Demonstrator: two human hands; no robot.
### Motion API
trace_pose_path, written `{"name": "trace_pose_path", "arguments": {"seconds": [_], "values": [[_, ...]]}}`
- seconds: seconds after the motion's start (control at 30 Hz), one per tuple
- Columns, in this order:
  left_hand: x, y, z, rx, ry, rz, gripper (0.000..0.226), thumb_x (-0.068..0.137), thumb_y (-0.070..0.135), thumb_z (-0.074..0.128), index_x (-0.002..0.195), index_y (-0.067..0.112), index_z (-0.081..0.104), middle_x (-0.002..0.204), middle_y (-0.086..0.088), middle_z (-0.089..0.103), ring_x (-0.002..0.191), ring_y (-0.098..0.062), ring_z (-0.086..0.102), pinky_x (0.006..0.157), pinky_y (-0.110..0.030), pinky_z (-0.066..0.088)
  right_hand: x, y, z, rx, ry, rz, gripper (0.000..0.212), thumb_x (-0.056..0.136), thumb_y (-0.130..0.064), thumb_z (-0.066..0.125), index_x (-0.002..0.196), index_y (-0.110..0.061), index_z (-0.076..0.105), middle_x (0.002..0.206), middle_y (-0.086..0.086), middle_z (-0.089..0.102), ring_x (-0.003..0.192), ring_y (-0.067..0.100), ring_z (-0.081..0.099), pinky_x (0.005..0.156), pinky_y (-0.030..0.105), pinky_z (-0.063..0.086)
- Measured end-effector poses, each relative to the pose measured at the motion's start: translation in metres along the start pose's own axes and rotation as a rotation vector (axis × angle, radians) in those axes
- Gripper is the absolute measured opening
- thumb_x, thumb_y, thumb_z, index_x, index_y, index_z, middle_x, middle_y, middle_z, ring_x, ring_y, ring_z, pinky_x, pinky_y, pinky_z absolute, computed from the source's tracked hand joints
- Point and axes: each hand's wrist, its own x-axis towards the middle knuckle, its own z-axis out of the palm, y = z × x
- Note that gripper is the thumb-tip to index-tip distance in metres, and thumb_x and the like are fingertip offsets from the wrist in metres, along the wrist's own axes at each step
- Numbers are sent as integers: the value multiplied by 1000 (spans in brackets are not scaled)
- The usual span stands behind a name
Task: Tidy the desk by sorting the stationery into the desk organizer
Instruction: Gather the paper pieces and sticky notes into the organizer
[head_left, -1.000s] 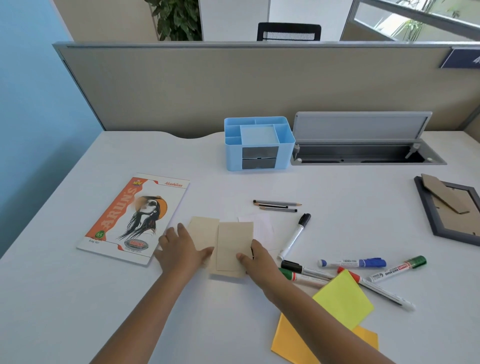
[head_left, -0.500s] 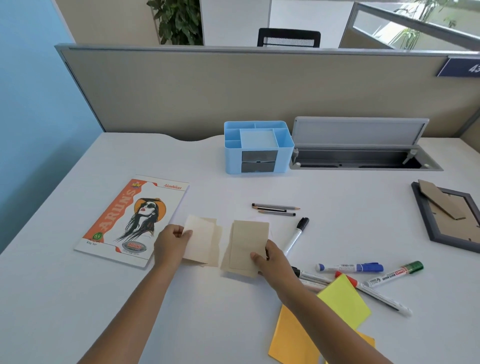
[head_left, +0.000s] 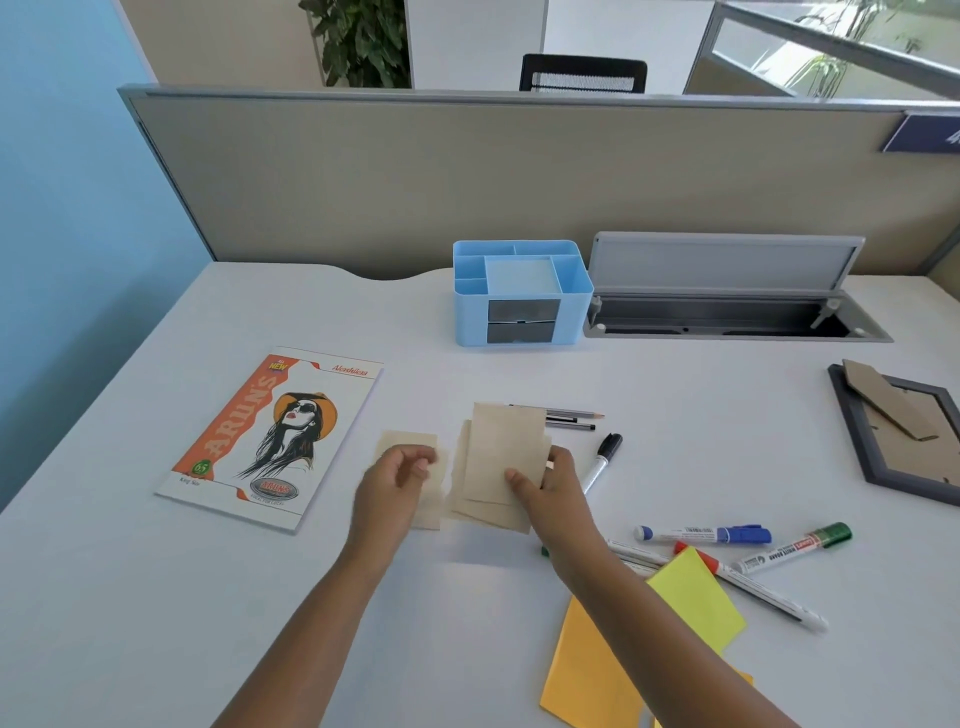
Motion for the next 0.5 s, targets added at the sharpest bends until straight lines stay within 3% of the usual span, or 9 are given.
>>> {"name": "trace_pose_path", "arguments": {"seconds": [0.03, 0.1, 0.2, 0.27, 0.4, 0.5], "values": [[6, -6, -4, 165, 101, 2, 15, 92, 13, 52, 104, 16, 61, 110, -3, 63, 99, -21, 57, 78, -28, 44, 1, 0, -4, 6, 33, -1, 32, 92, -13, 52, 119, -15, 36, 105, 3, 57, 93, 20, 56, 73, 28, 47], [14, -16, -12, 487, 226, -65, 38, 87, 29, 61, 120, 12, 54, 123, -12, 55, 113, -30, 48, 87, -39, 42, 3, 3, -10, -34, 110, -29, 42, 92, -11, 50, 129, -14, 30, 108, 3, 55, 95, 20, 54, 79, 29, 44], [16, -16, -10, 828, 124, -192, 76, 74, 54, 67, 129, 8, 41, 127, -15, 46, 120, -33, 40, 87, -41, 42, 5, 7, -15, -118, 162, -86, 48, 93, -9, 46, 135, -14, 23, 113, 4, 54, 95, 20, 52, 80, 28, 42], [18, -17, -1, 997, 76, -200, 82, 70, 62, 65, 127, 9, 36, 128, -13, 42, 120, -29, 38, 87, -37, 41, 4, 9, -15, -137, 159, -98, 49, 94, -9, 45, 136, -15, 21, 111, 1, 52, 93, 19, 51, 79, 27, 41], [32, -17, 5, 978, 74, -288, 82, 69, 60, 68, 122, 6, 38, 128, -15, 42, 122, -30, 38, 93, -38, 37, 3, 12, -14, -150, 136, -111, 46, 94, -8, 45, 135, -14, 24, 108, -1, 50, 92, 18, 51, 77, 25, 42], [44, -18, 2, 874, 54, -393, 83, 68, 57, 72, 122, 4, 38, 132, -16, 43, 125, -32, 37, 98, -40, 33, -2, 20, -11, -178, 108, -112, 42, 94, -8, 46, 131, -14, 27, 105, -2, 54, 88, 18, 54, 61, 14, 44]]}}
